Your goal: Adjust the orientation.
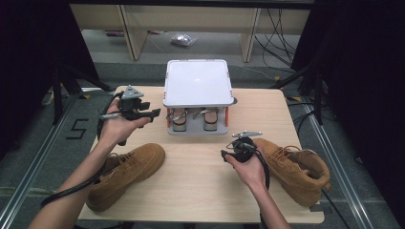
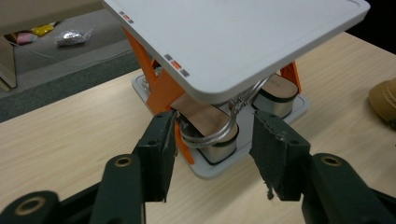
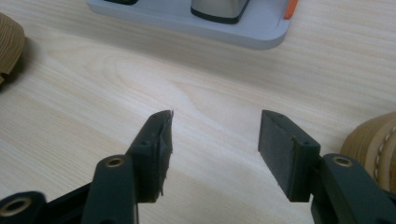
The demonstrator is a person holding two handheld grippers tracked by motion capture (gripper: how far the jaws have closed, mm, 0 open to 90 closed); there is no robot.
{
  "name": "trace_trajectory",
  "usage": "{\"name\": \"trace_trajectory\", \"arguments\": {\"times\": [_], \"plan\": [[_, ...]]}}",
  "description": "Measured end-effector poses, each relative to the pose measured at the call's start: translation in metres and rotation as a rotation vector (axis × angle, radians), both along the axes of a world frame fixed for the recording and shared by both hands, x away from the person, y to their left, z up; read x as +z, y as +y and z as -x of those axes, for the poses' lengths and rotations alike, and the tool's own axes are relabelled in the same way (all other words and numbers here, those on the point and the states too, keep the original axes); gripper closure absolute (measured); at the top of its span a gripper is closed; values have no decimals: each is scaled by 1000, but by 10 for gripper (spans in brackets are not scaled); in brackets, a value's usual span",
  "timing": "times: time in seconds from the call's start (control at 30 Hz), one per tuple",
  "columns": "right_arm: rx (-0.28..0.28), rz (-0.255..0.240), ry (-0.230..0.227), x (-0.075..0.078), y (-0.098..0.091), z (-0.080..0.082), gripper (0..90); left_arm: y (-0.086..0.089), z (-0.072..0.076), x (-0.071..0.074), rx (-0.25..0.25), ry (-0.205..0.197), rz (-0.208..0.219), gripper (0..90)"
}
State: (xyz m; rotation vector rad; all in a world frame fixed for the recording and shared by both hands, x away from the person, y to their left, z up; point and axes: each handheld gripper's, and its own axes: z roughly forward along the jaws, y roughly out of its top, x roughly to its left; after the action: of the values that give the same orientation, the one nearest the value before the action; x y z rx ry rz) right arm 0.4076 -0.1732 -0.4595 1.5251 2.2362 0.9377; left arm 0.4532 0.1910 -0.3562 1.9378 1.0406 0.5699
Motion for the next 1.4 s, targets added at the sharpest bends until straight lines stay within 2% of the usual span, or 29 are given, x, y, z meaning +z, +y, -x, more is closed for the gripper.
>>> {"name": "trace_trajectory", "arguments": {"times": [0.2, 0.27, 0.3, 0.33, 0.37, 0.4, 0.47, 0.5, 0.53, 0.57, 0.77, 0.8, 0.83, 0.93, 1.0, 1.03, 1.07, 1.1, 1.13, 1.17, 1.2, 1.23, 1.3, 1.4], "plan": [[15, -11, -14, -7, -1, 9, 420, 17, 23, -4, 2, 15, 23, 455], [22, 3, -31, -10, -3, 12, 421, 25, 31, -5, 5, 20, 12, 448], [3, 1, -4, -11, -2, 15, 420, 29, 35, -6, 5, 21, 10, 446], [17, 1, -22, -13, -3, 16, 420, 33, 38, -8, 9, 24, 12, 443], [20, -25, -31, -14, -2, 17, 420, 37, 42, -9, 6, 34, 4, 441], [8, -36, -13, -15, -2, 20, 421, 42, 45, -11, 8, 37, 7, 440], [12, -50, -18, -18, -2, 22, 421, 51, 52, -14, 21, 43, 8, 437], [11, -37, -28, -18, -3, 23, 421, 54, 55, -15, 33, 44, 16, 435], [4, -42, -19, -19, -2, 25, 422, 59, 58, -17, 30, 43, 16, 435], [4, -41, -25, -20, -2, 26, 425, 62, 62, -18, 44, 51, 31, 434], [12, -62, -44, -25, 2, 30, 451, 89, 76, -24, 73, 74, 8, 435], [7, -59, -36, -25, 3, 31, 452, 92, 78, -25, 77, 79, 12, 435], [26, -55, -38, -26, 3, 30, 452, 95, 80, -25, 77, 85, 4, 436], [26, -31, -29, -26, 4, 30, 474, 103, 87, -28, 87, 95, 22, 437], [38, 23, -41, -27, 1, 30, 484, 108, 91, -32, 88, 111, 34, 437], [32, 33, -41, -27, 1, 30, 483, 110, 92, -33, 84, 117, 32, 437], [23, 22, -32, -27, 2, 31, 482, 112, 94, -35, 88, 128, 36, 437], [31, -12, -22, -27, 3, 31, 482, 116, 96, -35, 80, 154, 14, 438], [25, -11, -21, -27, 4, 31, 481, 118, 98, -35, 77, 173, 14, 438], [29, -5, -22, -27, 4, 32, 479, 119, 99, -38, 90, 155, 11, 441], [24, -5, -24, -26, 4, 32, 477, 120, 101, -38, 89, 167, 9, 442], [26, -6, -21, -26, 5, 32, 474, 125, 103, -36, 69, 199, -5, 444], [42, -20, -21, -26, 5, 32, 470, 127, 106, -39, 76, 179, -12, 450], [35, -17, -17, -26, 6, 32, 464, 130, 109, -41, 56, 208, -30, 455]]}}
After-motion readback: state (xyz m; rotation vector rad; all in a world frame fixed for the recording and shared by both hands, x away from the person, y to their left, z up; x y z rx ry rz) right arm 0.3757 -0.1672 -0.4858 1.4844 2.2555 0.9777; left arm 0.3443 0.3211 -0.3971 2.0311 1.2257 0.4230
